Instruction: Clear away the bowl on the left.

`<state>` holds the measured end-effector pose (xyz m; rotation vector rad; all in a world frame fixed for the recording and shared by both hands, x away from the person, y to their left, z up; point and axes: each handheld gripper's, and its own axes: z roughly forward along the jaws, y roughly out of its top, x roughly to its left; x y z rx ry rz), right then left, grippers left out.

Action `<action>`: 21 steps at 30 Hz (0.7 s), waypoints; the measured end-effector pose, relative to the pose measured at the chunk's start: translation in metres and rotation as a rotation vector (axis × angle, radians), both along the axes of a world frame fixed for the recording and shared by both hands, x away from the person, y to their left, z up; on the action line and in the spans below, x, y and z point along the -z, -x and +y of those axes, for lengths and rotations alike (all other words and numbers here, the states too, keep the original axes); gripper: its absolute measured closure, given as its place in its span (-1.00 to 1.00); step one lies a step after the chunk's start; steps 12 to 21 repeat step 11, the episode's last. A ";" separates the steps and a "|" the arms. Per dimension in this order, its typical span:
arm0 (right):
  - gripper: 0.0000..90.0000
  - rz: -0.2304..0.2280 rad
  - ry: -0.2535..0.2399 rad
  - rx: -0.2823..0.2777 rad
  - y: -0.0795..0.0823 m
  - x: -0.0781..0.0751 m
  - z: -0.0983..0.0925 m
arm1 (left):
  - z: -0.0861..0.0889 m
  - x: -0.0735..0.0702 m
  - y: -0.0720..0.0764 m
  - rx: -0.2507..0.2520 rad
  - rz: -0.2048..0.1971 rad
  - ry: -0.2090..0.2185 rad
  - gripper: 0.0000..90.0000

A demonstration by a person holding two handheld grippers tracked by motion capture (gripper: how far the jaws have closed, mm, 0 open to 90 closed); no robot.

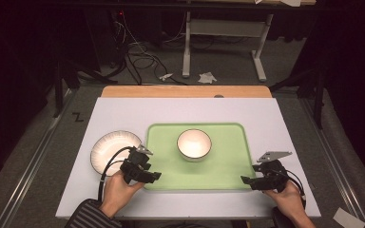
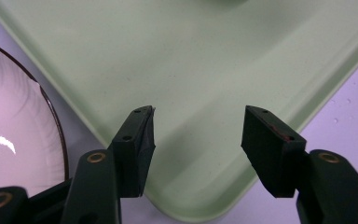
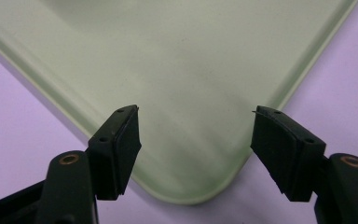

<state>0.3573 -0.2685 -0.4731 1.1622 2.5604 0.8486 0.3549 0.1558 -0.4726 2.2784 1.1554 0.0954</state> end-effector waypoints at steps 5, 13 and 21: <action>-0.24 -0.001 0.001 0.003 0.001 0.000 0.000 | -0.001 0.001 0.000 0.000 0.005 0.000 -0.02; -0.24 0.007 -0.005 -0.001 0.000 0.000 0.001 | 0.000 0.002 -0.002 -0.003 0.023 -0.006 -0.03; -0.24 0.007 -0.005 -0.001 0.000 0.000 0.001 | 0.000 0.002 -0.002 -0.003 0.023 -0.006 -0.03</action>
